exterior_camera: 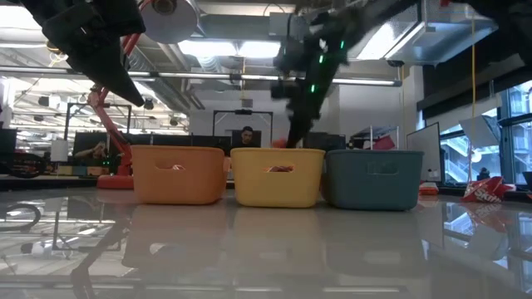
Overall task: Sort candy
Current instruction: Put the orange candy into the yellow bin
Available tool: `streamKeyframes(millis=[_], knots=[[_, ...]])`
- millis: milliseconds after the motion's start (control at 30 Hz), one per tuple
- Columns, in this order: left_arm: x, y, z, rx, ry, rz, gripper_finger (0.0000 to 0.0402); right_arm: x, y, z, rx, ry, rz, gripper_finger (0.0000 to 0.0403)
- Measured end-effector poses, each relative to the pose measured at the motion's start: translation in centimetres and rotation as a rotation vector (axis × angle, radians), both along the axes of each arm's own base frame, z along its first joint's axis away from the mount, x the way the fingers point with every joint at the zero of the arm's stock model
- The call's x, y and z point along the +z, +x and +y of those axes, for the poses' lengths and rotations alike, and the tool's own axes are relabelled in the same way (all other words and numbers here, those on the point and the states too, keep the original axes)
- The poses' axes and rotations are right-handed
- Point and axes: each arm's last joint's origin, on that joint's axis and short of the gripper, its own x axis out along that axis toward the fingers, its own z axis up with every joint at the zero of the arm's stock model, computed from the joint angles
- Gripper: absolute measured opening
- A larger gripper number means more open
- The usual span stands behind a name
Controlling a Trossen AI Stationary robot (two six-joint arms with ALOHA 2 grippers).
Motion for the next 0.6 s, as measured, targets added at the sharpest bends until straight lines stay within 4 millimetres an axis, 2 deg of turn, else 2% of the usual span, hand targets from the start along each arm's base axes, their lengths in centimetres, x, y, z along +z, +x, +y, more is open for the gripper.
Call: streamKeyframes(millis=[167, 267, 400, 500, 600], knots=[[0.0, 0.0, 0.0, -0.005, 0.005, 0.002, 0.0004, 3.4, 0.2, 7.6, 0.096, 0.055, -0.023, 0.0008], [0.0, 0.0, 0.0, -0.005, 0.005, 0.002, 0.0004, 3.7, 0.7, 12.8, 0.199, 0.055, 0.005, 0.0006], [0.0, 0.0, 0.0, -0.005, 0.005, 0.002, 0.0004, 3.3, 1.2, 18.3, 0.268, 0.072, -0.004, 0.0003], [0.0, 0.0, 0.0, -0.005, 0.005, 0.002, 0.0004, 2.0, 1.6, 21.0, 0.312, 0.072, -0.038, 0.0005], [0.0, 0.0, 0.0, -0.006, 0.004, -0.001, 0.0004, 0.7, 2.2, 21.9, 0.282, 0.052, -0.081, 0.0005]])
